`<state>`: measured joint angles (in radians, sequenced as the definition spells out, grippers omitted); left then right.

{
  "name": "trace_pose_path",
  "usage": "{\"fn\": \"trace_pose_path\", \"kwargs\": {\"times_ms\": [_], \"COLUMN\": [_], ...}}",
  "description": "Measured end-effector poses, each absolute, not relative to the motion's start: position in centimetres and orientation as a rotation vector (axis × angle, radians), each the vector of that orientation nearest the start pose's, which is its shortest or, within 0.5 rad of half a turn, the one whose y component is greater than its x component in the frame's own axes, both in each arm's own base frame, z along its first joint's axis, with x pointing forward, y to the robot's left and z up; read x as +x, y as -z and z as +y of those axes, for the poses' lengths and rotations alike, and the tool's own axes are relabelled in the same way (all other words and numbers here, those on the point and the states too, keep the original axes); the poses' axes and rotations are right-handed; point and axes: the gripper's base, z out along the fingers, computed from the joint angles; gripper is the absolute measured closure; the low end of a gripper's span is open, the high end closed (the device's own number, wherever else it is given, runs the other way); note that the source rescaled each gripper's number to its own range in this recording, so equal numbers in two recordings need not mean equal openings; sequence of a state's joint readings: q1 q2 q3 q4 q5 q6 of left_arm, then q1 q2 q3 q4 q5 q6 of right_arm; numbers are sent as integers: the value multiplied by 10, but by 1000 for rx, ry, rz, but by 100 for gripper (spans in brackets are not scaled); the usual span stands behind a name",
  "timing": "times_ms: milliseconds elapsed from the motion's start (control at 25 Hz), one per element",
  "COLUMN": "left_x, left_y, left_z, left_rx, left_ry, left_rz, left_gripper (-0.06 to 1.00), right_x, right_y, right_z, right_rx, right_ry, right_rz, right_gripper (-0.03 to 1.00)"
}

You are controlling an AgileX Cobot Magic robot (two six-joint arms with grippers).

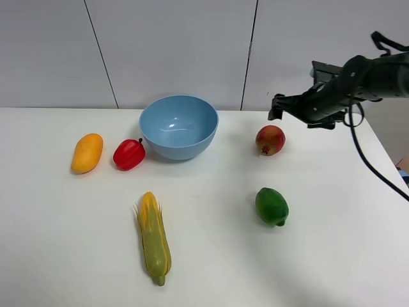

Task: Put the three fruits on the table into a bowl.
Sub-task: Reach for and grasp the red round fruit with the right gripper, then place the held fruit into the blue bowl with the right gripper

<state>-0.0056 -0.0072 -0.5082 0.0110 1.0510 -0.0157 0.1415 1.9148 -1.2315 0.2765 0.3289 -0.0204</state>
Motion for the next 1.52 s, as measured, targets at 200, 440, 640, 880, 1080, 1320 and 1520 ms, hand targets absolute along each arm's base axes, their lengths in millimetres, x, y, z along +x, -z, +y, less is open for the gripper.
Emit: {"fn": "trace_pose_path", "kwargs": {"times_ms": [200, 440, 640, 880, 1080, 1320, 1520], "left_x": [-7, -7, -7, -7, -7, -7, -7], "left_y": [-280, -280, -280, -280, -280, -280, -280], "left_z": [1, 1, 1, 1, 1, 1, 1], "left_rx": [-11, -11, -11, -11, -11, -11, -11], "left_ry": [0, 0, 0, 0, 0, 1, 1], "left_rz": [2019, 2019, 2019, 2019, 2019, 2019, 2019], "left_gripper": [-6, -6, -6, -6, -6, -6, -6], "right_x": [418, 418, 419, 420, 421, 422, 433], "right_y": [-160, -151, -147, -122, -120, -119, -159], "right_z": [94, 94, 93, 93, 92, 92, 117], "right_rx": [98, 106, 107, 107, 93, 104, 48], "right_ry": [-327, -304, -275, -255, -243, -247, -318], "right_rz": [2578, 2622, 2634, 2691, 2677, 2669, 2546], "right_gripper": [-2, -2, -2, -2, 15, 62, 62]}}
